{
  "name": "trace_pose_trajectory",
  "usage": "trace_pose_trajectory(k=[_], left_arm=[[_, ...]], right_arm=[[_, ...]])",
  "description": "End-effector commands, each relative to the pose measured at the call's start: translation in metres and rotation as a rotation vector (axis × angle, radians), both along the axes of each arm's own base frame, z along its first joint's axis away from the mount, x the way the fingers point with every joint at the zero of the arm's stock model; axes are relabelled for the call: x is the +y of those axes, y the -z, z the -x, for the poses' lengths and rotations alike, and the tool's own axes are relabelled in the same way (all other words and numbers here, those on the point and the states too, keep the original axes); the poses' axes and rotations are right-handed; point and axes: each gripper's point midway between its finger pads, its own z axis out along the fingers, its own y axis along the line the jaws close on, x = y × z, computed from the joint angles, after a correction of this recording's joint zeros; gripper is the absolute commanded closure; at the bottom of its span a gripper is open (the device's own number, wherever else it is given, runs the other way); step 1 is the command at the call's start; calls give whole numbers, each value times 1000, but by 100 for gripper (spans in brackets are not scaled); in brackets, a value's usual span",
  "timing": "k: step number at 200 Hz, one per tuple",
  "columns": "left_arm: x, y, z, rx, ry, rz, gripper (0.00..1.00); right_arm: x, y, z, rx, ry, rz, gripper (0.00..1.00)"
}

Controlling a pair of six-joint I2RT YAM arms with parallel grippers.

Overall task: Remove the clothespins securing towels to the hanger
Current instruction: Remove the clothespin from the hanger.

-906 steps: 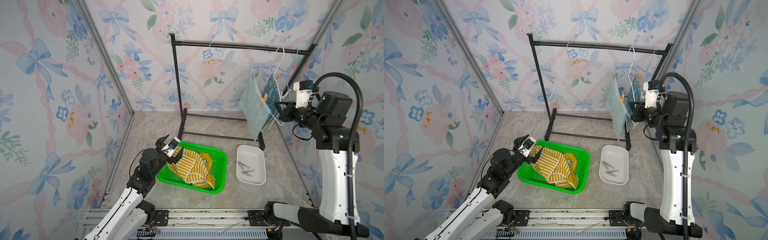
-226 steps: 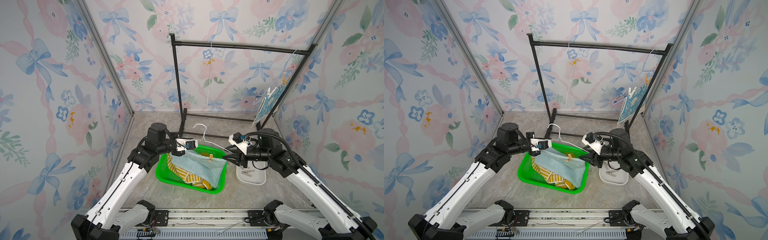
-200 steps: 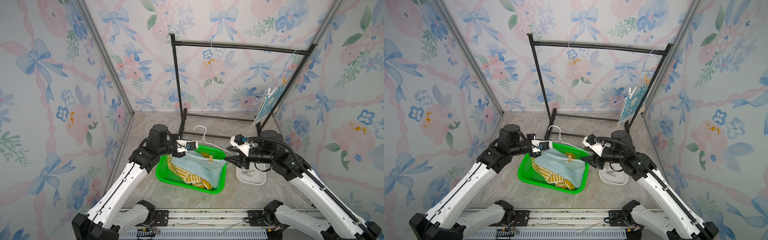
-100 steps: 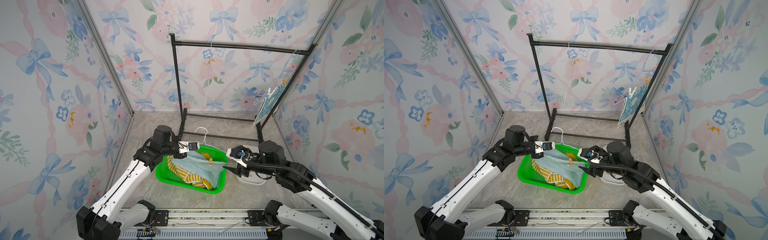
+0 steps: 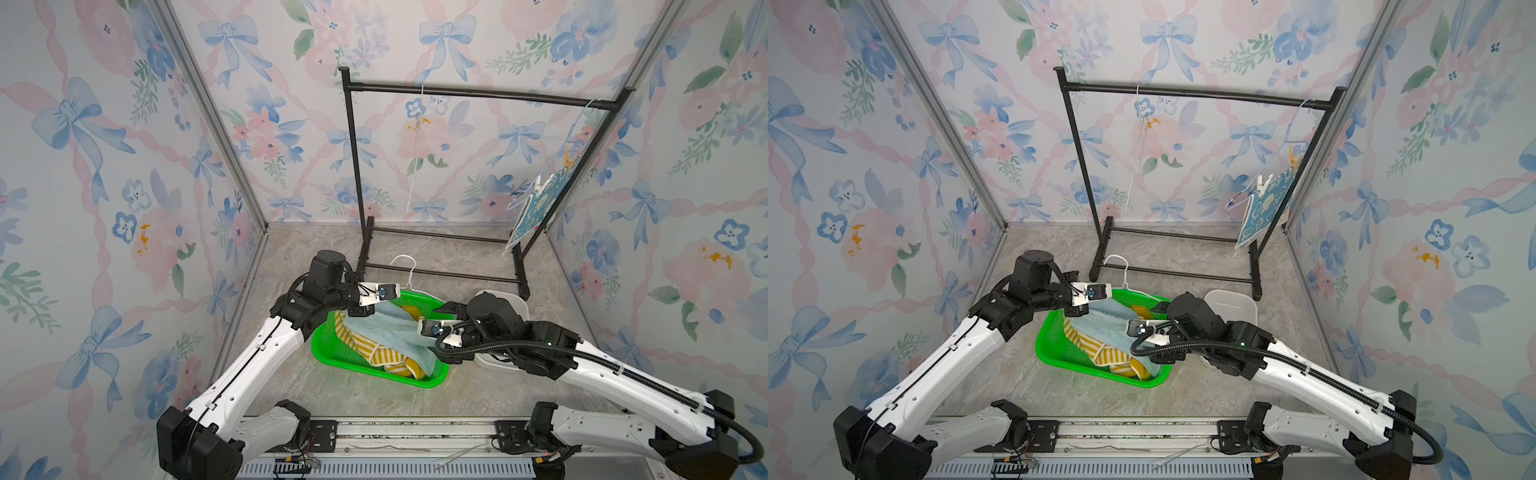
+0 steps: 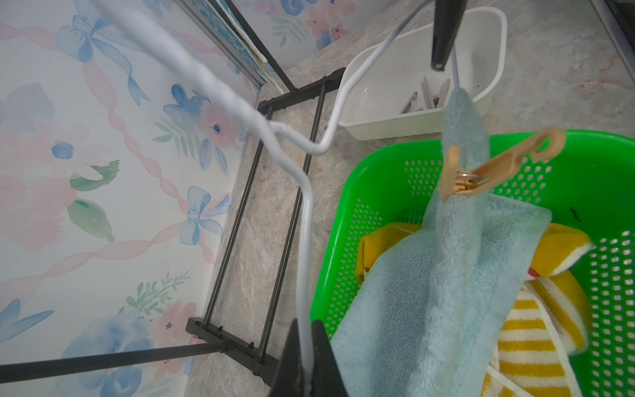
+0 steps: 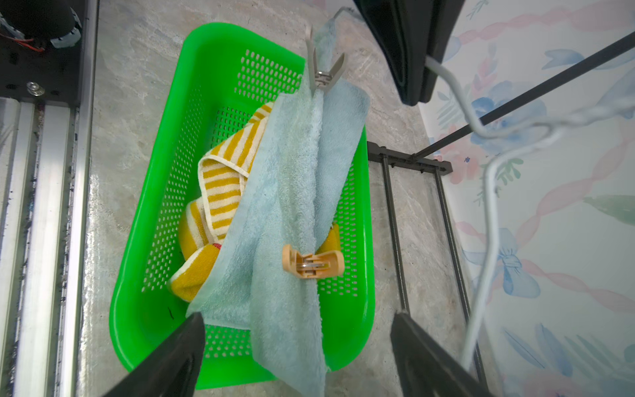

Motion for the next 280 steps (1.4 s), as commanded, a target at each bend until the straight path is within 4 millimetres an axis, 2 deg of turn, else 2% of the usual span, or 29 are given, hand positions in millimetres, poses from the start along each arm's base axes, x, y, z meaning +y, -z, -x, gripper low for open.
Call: trace_pose_trajectory(k=[1,61,94,107,193,251,280], left_arm=[[-4,-1,4,15,20,18,100],[-3,-1,5,16,22,20,100],[-3,0,5,14,23,19,100],[-3,0,4,13,23,18,100],[-2,-2,5,6,21,18,100],[-1,0,6,7,22,17,100],[-1,1,6,8,22,15,100]], right_arm=[[8,0,-9,-42,23,11,14],[17,19,-21,-31,65,72,15],[22,21,-22,-26,64,62,17],[25,22,-22,-22,59,57,24],[29,21,-26,-26,64,55,53],[29,15,-24,-14,65,43,81],[26,9,-22,-10,70,22,87]])
